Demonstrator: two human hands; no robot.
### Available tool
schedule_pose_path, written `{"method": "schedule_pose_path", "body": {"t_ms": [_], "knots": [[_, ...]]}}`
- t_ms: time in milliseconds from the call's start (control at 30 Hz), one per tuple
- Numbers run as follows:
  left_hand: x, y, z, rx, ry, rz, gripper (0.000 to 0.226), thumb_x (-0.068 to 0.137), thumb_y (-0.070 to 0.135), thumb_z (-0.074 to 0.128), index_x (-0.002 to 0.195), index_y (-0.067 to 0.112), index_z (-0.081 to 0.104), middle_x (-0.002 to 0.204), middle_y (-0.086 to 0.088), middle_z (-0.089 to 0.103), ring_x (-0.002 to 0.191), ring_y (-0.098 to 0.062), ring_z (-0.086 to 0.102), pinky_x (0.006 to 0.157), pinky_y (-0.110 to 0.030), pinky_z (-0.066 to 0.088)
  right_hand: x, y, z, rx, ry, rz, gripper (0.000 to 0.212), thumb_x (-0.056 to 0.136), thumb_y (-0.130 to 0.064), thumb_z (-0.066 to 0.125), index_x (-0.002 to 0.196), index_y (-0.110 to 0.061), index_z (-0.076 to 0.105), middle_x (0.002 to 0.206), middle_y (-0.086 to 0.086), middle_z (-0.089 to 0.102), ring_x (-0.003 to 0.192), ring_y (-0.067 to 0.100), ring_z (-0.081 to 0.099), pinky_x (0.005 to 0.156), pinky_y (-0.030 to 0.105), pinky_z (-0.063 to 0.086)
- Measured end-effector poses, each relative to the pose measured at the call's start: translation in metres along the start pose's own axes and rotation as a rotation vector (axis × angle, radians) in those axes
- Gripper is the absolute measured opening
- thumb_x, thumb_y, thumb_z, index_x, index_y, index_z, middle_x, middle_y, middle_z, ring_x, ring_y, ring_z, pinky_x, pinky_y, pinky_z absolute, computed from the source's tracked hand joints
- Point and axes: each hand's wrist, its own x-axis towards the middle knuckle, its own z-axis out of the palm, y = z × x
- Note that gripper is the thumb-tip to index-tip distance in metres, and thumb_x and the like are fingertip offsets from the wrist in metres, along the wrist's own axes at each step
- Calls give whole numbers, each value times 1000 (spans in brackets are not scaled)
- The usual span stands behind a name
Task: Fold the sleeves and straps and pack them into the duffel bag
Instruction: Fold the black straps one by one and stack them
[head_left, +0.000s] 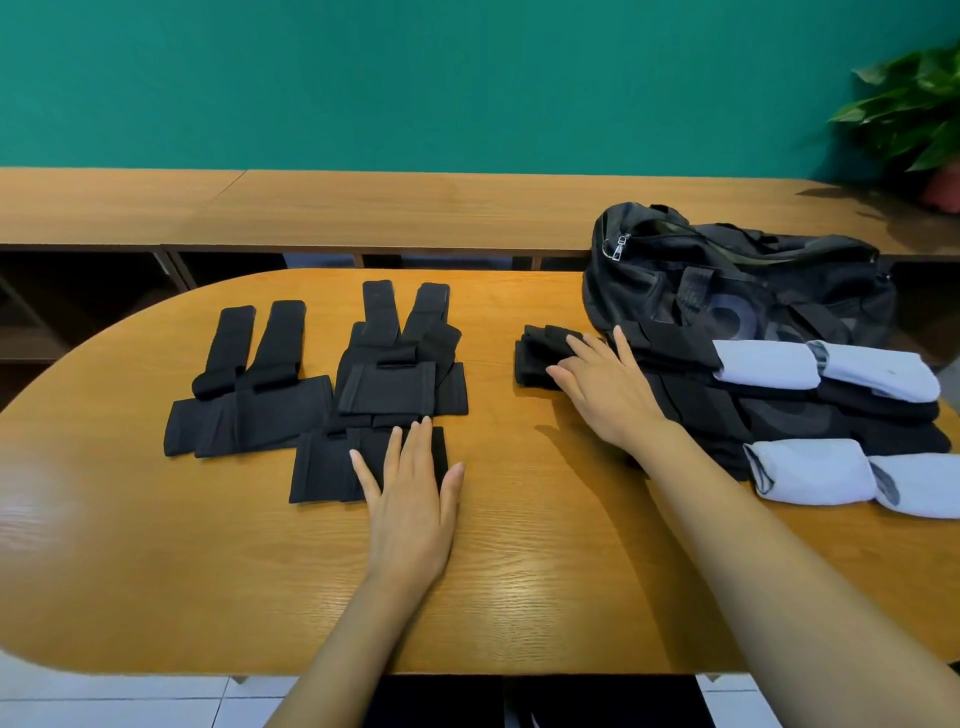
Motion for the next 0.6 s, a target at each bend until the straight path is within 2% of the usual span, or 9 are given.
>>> {"method": "schedule_pose_path", "body": {"t_ms": [67,133,167,233,333,500,600], "knots": [[0,-1,1,1,5,0,83,90,64,2,155,14,18,160,0,25,150,-14,5,113,-42,-27,1,-1,-1,82,35,3,54,103,-48,20,113,-18,64,134,2,57,145,19,28,120,38,-13],[0,-1,1,2,3,-2,83,90,64,3,155,14,18,160,1,26,150,-14,6,113,-42,-27,2,-4,-2,102,52,1,54,100,-52,19,102,-19,62,120,-1,63,140,17,35,121,39,-11],[-1,-1,1,6,0,-3,83,90,64,3,155,14,18,160,1,25,150,-13,5,113,-42,-27,2,-5,-1,92,63,-4,55,99,-53,18,100,-19,62,119,-1,63,139,17,36,122,40,-9],[-2,-1,0,11,3,-2,82,92,64,4,155,14,19,159,1,26,150,-14,6,113,-42,-27,2,-8,1,56,69,-24,54,100,-52,21,107,-20,63,132,2,58,141,20,33,122,42,-5],[-1,2,-3,8,4,-12,79,94,63,8,155,14,20,159,0,26,150,-14,6,112,-42,-27,-1,-11,6,4,-9,-35,54,102,-50,21,130,-23,57,152,4,41,146,23,25,122,46,-4],[-1,1,-4,-21,19,-16,72,95,58,12,153,17,27,158,1,29,150,-13,7,112,-42,-28,-8,-17,13,39,30,1,54,102,-52,23,136,-20,51,155,5,36,148,21,19,122,45,-3],[-2,-4,-4,-55,64,-50,68,98,56,15,149,17,36,157,0,32,150,-13,9,113,-42,-28,-14,-37,13,7,66,-77,55,101,-52,22,138,-22,50,157,0,33,149,17,15,123,44,-3]]}}
